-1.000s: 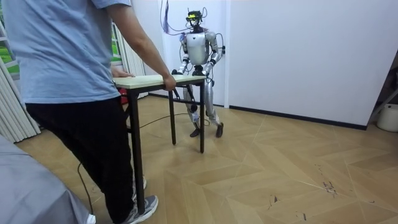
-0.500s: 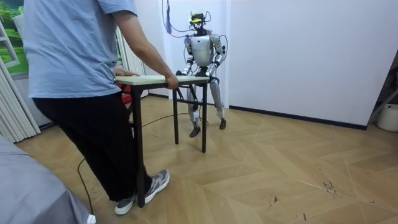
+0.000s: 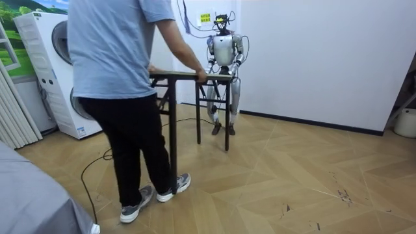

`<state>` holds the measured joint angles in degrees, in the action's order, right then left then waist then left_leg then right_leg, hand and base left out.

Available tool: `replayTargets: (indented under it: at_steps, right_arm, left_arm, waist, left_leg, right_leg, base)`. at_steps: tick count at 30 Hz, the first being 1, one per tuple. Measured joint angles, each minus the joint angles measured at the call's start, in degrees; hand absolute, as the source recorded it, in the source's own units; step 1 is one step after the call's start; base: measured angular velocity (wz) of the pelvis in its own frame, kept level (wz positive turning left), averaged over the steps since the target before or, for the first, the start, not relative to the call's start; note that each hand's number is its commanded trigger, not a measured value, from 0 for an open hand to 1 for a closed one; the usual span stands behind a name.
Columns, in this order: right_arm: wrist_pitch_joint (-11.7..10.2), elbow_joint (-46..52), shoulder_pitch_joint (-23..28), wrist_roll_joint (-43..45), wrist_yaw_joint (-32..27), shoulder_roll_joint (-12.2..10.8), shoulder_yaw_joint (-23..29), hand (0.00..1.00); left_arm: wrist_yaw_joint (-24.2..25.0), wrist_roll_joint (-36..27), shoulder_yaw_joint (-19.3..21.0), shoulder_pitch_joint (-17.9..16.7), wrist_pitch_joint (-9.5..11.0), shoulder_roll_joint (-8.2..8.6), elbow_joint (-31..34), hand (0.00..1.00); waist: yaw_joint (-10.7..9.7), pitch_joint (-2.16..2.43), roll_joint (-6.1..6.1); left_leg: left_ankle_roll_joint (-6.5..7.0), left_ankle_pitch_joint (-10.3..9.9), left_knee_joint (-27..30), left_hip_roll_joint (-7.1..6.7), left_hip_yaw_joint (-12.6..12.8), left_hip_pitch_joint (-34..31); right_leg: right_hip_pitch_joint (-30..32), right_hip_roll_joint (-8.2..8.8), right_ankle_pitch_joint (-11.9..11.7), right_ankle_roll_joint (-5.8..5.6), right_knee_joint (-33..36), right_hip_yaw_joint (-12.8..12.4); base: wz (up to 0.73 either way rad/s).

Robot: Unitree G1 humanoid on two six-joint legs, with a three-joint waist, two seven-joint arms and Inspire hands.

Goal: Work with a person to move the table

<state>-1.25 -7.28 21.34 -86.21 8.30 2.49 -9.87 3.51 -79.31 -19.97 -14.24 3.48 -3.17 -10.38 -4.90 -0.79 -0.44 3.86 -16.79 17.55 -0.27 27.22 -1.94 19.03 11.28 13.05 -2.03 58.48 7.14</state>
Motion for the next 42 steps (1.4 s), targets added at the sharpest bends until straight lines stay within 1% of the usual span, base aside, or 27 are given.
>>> replayTargets:
  at_steps: [2,4,5,6,7,8,9,10,11,15,16,18,21,23,25,26,27,28,29,30,31,32,34,36,37,38,42]
  right_arm:
    - [-0.3,0.2,-0.2,-0.1,-0.2,0.5,-0.9,1.00]
    - [-1.8,0.1,-1.3,-0.4,-0.9,0.9,-3.2,1.00]
    - [-2.1,-0.4,-3.1,0.2,-2.1,1.1,-5.0,1.00]
    - [-2.6,-0.5,-3.3,0.3,-2.4,0.6,-5.7,1.00]
    - [-3.7,-0.2,-2.5,0.2,-2.2,0.6,-6.0,1.00]
    - [-4.2,0.4,-2.4,-0.2,-0.7,1.2,-5.5,1.00]
    - [-4.2,1.0,-2.3,-0.3,0.1,1.3,-5.2,1.00]
    - [-4.2,2.1,-2.3,-1.0,0.2,0.3,-6.0,1.00]
    - [-4.9,2.2,-2.1,-1.3,0.2,-0.3,-6.7,1.00]
    - [-4.8,2.3,-2.9,-1.6,-0.2,0.6,-6.3,1.00]
    - [-4.3,2.0,-3.4,-1.7,-0.4,0.6,-6.3,1.00]
    - [-3.7,1.2,-4.5,-1.7,-0.6,0.5,-6.6,1.00]
    - [-3.7,-0.4,-4.6,-1.8,-0.6,0.5,-6.7,1.00]
    - [-3.8,-1.6,-4.4,-1.9,-0.7,0.1,-6.7,1.00]
    - [-4.5,-1.6,-4.3,-2.1,-1.1,0.1,-6.8,1.00]
    - [-4.9,-1.6,-4.3,-2.2,-1.2,0.0,-6.8,1.00]
    - [-5.0,-1.5,-4.4,-2.1,-1.2,0.1,-6.7,1.00]
    - [-4.9,-1.8,-4.5,-1.7,-1.4,0.2,-6.8,1.00]
    - [-5.1,-2.3,-4.4,-1.7,-1.7,0.6,-7.4,1.00]
    - [-5.4,-2.6,-4.4,-1.7,-2.0,0.8,-7.9,1.00]
    - [-5.8,-2.6,-4.4,-1.6,-2.1,0.9,-8.2,1.00]
    - [-6.3,-2.6,-4.5,-1.3,-2.2,0.7,-8.3,1.00]
    - [-6.3,-2.4,-4.6,-1.3,-2.2,0.9,-8.1,1.00]
    - [-6.3,-1.3,-4.7,-0.8,-2.2,1.5,-7.8,1.00]
    - [-6.3,-1.0,-5.1,-0.8,-2.2,1.5,-7.7,1.00]
    - [-6.4,-1.1,-4.9,-1.0,-2.2,1.3,-7.4,1.00]
    - [-7.0,-0.7,-4.0,-1.3,-1.7,1.7,-7.6,1.00]
  left_arm:
    - [0.0,0.2,1.0,-0.5,-0.6,0.53,0.4,1.00]
    - [0.6,0.3,2.5,-1.1,-0.7,0.47,0.8,1.00]
    - [0.9,0.1,4.1,-1.7,-0.6,0.59,1.0,1.00]
    - [0.7,-0.2,4.2,-1.7,-0.9,0.49,1.0,1.00]
    - [0.0,-0.1,3.8,-1.8,-1.6,0.25,1.8,1.00]
    - [-0.4,1.0,3.2,-1.7,-1.6,0.72,3.5,1.00]
    - [-0.6,1.2,3.0,-2.0,-1.5,0.21,5.0,1.00]
    - [-1.4,1.4,3.0,-2.4,-0.9,-1.88,8.6,1.00]
    - [-1.9,2.1,3.1,-1.7,-1.1,-2.54,9.0,1.00]
    - [-2.3,2.4,4.1,-1.4,-2.2,-1.89,9.0,1.00]
    - [-2.4,2.4,4.4,-1.3,-2.1,-1.91,8.9,1.00]
    - [-2.4,2.6,4.8,-1.3,-1.9,-1.98,8.8,1.00]
    - [-2.9,2.5,4.9,-1.6,-2.2,-1.97,7.7,1.00]
    - [-4.1,2.4,4.3,-1.8,-2.2,-2.29,7.6,1.00]
    - [-4.6,2.4,4.0,-1.7,-2.2,-2.30,7.5,1.00]
    - [-4.7,2.5,4.0,-1.4,-2.2,-2.28,7.5,1.00]
    - [-4.7,2.5,4.0,-1.4,-2.1,-2.10,7.5,1.00]
    - [-4.7,2.3,4.1,-2.0,-2.0,-1.84,7.4,1.00]
    - [-4.7,1.9,4.1,-2.5,-1.9,-1.71,6.8,1.00]
    - [-4.7,1.3,4.0,-2.6,-1.9,-1.77,6.1,1.00]
    - [-4.7,1.1,3.9,-2.6,-1.9,-1.69,5.9,1.00]
    - [-4.7,1.2,3.9,-2.7,-1.9,-1.25,5.8,1.00]
    - [-4.7,1.5,3.9,-2.8,-1.8,-0.53,5.8,1.00]
    - [-4.6,1.8,4.1,-2.7,-1.8,0.35,6.0,1.00]
    - [-4.4,1.8,4.3,-2.4,-1.7,0.30,6.3,1.00]
    - [-4.4,1.7,4.3,-1.7,-1.9,-0.33,6.3,1.00]
    - [-4.5,1.4,3.3,-1.7,-1.7,-0.72,6.3,1.00]
  waist:
    - [2.5,-0.01,-0.59]
    - [4.3,-0.29,-1.65]
    - [4.5,-0.84,-2.11]
    - [5.0,-0.88,-1.15]
    - [5.2,-1.04,-0.80]
    - [3.7,-0.40,0.01]
    - [3.3,-0.46,-0.20]
    - [2.4,-0.84,-3.43]
    - [2.5,-0.71,-4.93]
    - [5.3,-0.85,-4.34]
    - [5.3,-0.88,-4.12]
    - [5.8,-0.95,-3.73]
    - [7.0,-0.92,-2.72]
    - [8.4,-0.84,-2.03]
    - [10.0,-0.74,-1.16]
    - [10.1,-0.69,-1.23]
    - [9.7,-0.70,-1.29]
    - [10.2,-0.79,-1.14]
    - [10.3,-0.85,-0.93]
    - [10.1,-0.96,-0.48]
    - [9.8,-0.93,-0.08]
    - [9.5,-0.94,0.72]
    - [8.4,-0.87,1.73]
    - [7.0,-0.90,3.37]
    - [6.1,-0.80,3.88]
    - [5.2,-0.77,3.01]
    - [4.3,-0.61,3.82]
  left_leg:
    - [0.35,0.2,0.5,-0.63,2.1,-0.8]
    - [0.47,0.1,4.4,-0.52,0.1,-3.4]
    - [0.37,-0.2,9.1,0.98,-4.0,-6.7]
    - [0.75,-0.3,12.9,2.09,-5.7,-8.8]
    - [1.26,-0.1,14.1,0.41,-9.3,-13.4]
    - [3.04,5.8,8.9,-3.90,-11.6,-16.7]
    - [7.08,6.5,6.9,-4.61,-9.7,-17.8]
    - [7.50,6.4,5.9,-4.70,-5.7,-18.5]
    - [7.79,6.5,6.3,-4.42,-3.4,-19.4]
    - [8.00,7.1,7.0,-1.42,-0.2,-21.6]
    - [7.81,7.7,7.6,-0.31,-0.2,-22.7]
    - [7.45,9.2,7.9,1.29,-0.1,-24.1]
    - [6.81,12.6,6.6,3.40,-0.2,-24.0]
    - [5.63,16.0,3.9,5.06,-0.8,-23.5]
    - [2.52,20.8,-0.5,5.23,-3.1,-23.2]
    - [-5.33,26.5,-5.7,3.92,-7.1,-22.9]
    - [-7.73,27.9,-6.3,3.85,-8.8,-23.0]
    - [-6.40,23.3,-0.3,4.85,-10.6,-23.0]
    - [-4.37,16.1,9.7,6.60,-11.1,-22.7]
    - [-4.51,10.5,17.9,8.43,-12.2,-21.3]
    - [-5.01,8.3,21.2,9.61,-12.7,-20.4]
    - [-6.29,4.9,25.9,12.11,-14.2,-17.6]
    - [-7.80,2.8,27.4,14.92,-16.4,-11.5]
    - [-9.32,3.8,26.1,16.50,-18.7,-4.5]
    - [-10.46,3.5,21.2,16.04,-20.5,-1.2]
    - [-10.86,3.0,16.3,14.02,-21.3,-0.3]
    - [-11.14,3.6,2.6,11.74,-22.5,5.6]
  right_leg:
    - [-7.6,2.80,-0.2,-0.66,-0.9,-2.6]
    - [-14.1,6.45,-3.9,-1.22,-8.4,-3.2]
    - [-16.5,4.41,-1.6,-4.00,-14.3,-3.8]
    - [-17.3,2.33,-1.9,-3.70,-16.1,-3.8]
    - [-17.9,0.73,-2.2,-3.56,-18.2,-4.6]
    - [-16.1,0.54,-1.2,-4.26,-19.0,-4.7]
    - [-15.5,0.15,0.3,-5.12,-18.5,-4.5]
    - [-14.7,0.72,3.8,-5.62,-16.6,-4.9]
    - [-14.8,0.63,6.4,-5.66,-16.6,-5.1]
    - [-17.6,-1.32,10.6,-3.77,-26.1,-4.9]
    - [-19.6,-1.80,11.4,-3.56,-30.7,-3.4]
    - [-20.5,-3.32,12.0,-3.25,-35.9,-2.2]
    - [-20.1,-6.07,11.8,-1.46,-38.3,-1.2]
    - [-19.2,-8.09,10.8,0.86,-38.8,1.4]
    - [-17.5,-10.21,8.8,3.75,-39.7,2.1]
    - [-16.2,-10.55,6.6,5.02,-41.2,2.9]
    - [-15.6,-9.88,5.6,5.40,-41.8,3.7]
    - [-14.8,-9.68,4.5,5.74,-41.7,3.6]
    - [-14.8,-9.80,3.9,6.65,-41.3,4.0]
    - [-14.6,-10.16,3.7,6.98,-40.5,4.2]
    - [-14.2,-10.45,3.7,7.10,-40.1,4.3]
    - [-13.3,-11.12,3.6,7.30,-39.1,4.6]
    - [-11.9,-11.75,3.5,7.42,-37.1,5.4]
    - [-9.5,-12.28,3.7,7.64,-34.6,5.9]
    - [-7.6,-12.29,3.7,7.57,-32.9,5.9]
    - [-5.9,-11.39,3.4,7.22,-31.3,5.4]
    - [-3.0,-10.29,0.8,6.24,-27.4,3.3]
  base:
    - [-0.59]
    - [-0.72]
    - [-0.61]
    - [-0.11]
    - [0.46]
    - [0.51]
    - [0.55]
    - [0.40]
    - [0.32]
    - [-0.33]
    - [-0.18]
    - [-0.25]
    - [-0.16]
    - [-0.22]
    - [-0.24]
    - [0.03]
    - [-0.07]
    - [-0.19]
    - [-0.22]
    - [-0.03]
    - [0.05]
    - [0.06]
    - [0.16]
    - [0.20]
    - [0.31]
    - [0.40]
    - [0.18]
